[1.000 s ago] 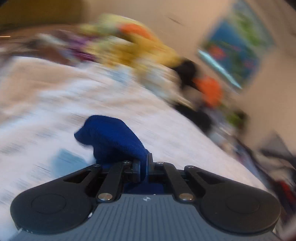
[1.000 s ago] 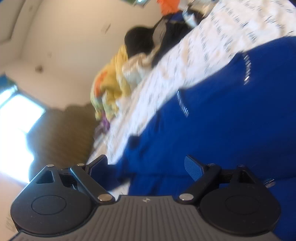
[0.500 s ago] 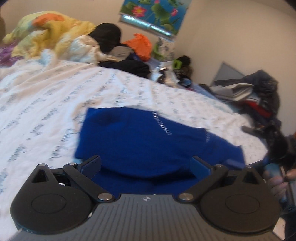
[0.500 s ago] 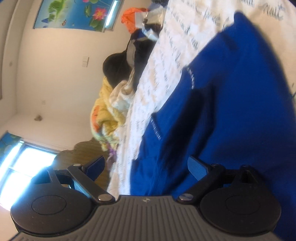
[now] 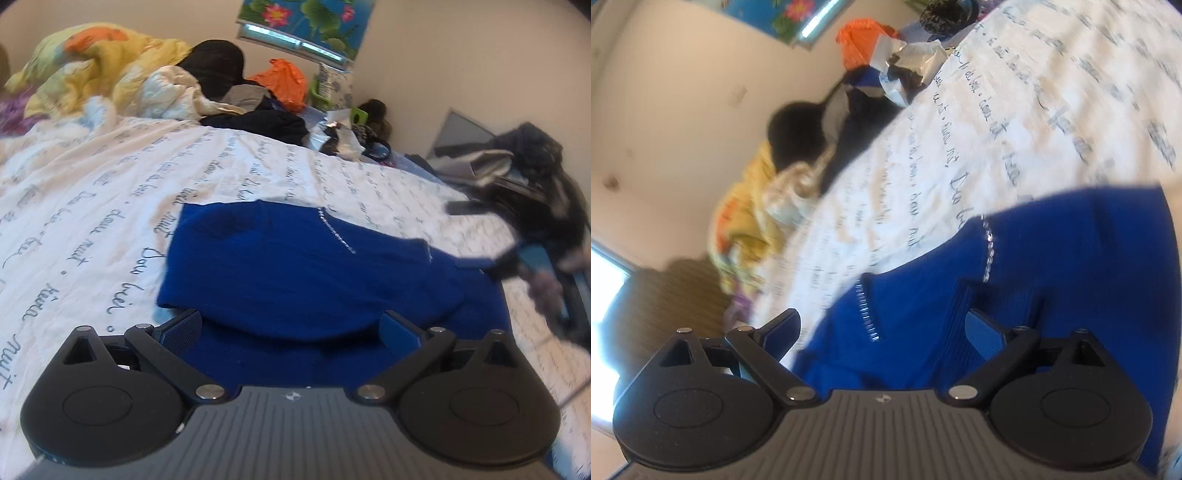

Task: Fold small clothes

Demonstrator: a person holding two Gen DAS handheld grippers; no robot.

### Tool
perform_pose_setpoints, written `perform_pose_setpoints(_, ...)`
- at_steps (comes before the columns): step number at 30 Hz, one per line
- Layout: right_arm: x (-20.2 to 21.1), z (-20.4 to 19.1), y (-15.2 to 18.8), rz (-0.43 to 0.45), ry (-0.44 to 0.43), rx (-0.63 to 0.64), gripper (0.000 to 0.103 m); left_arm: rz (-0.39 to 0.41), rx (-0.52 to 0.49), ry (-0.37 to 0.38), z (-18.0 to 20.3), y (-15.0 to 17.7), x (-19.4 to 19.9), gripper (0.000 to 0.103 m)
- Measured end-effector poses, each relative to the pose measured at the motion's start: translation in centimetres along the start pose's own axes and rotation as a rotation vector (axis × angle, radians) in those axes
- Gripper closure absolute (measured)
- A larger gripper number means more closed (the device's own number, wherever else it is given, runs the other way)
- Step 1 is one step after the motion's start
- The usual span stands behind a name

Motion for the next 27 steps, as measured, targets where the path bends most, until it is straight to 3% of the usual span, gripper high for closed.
perform_pose_setpoints(1,-0.9,-0.5,-0.1,-0.037,0.044,0.049,0.007,0.004,-0.017,0.005,0.4,0.2,0.1,0.002)
perform_pose_setpoints(2,-1.9,-1.0,0.1,-0.078,0.09,0.096,0.016,0.01,-0.031,0.009,0.7,0.4,0.2,0.001)
perform_pose_setpoints(3,-3.1,-1.3,0.3,-0.124,0.157,0.147,0.035,0.017,-0.042,0.014,1.0,0.5,0.3,0.0)
perform_pose_setpoints(4,-4.1,-1.3,0.6,-0.163,0.241,0.195,0.044,0.022,-0.051,0.018,1.1,0.7,0.4,0.0)
perform_pose_setpoints(5,-4.7,-1.4,0.8,-0.176,0.283,0.234,0.048,0.025,-0.063,0.02,1.3,0.9,0.4,0.0)
perform_pose_setpoints(11,-5.8,-1.9,0.4,-0.219,0.358,0.237,0.049,0.014,-0.071,0.015,1.1,1.5,0.3,0.0)
perform_pose_setpoints(14,-6.2,-2.9,1.1,-0.233,0.424,0.331,0.052,0.019,-0.052,0.011,0.9,1.5,0.3,0.0)
perform_pose_setpoints(17,-6.2,-3.5,1.7,-0.215,0.536,0.458,0.08,0.022,-0.043,0.008,0.9,1.5,0.2,0.0)
perform_pose_setpoints(20,-4.6,-3.0,1.6,-0.172,0.496,0.435,0.096,0.04,-0.06,-0.004,0.9,1.1,0.7,0.0)
perform_pose_setpoints(24,2.3,-3.2,3.8,-0.024,0.271,0.336,0.096,0.117,-0.086,-0.028,-0.5,-0.2,2.8,0.0)
perform_pose_setpoints(27,6.9,0.4,7.5,-0.013,0.168,0.195,0.09,0.125,-0.063,-0.037,-2.7,-1.3,2.7,0.0)
Point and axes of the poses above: each gripper's, at about its wrist camera, not at the fingertips, and x roughly against the way its jaws point, z to its right, y to its underside, the point moved 5 cm from there along -x, roughly the way its jaws point, and after that the axes turned 1 degree about y, right-handed, at the moved point
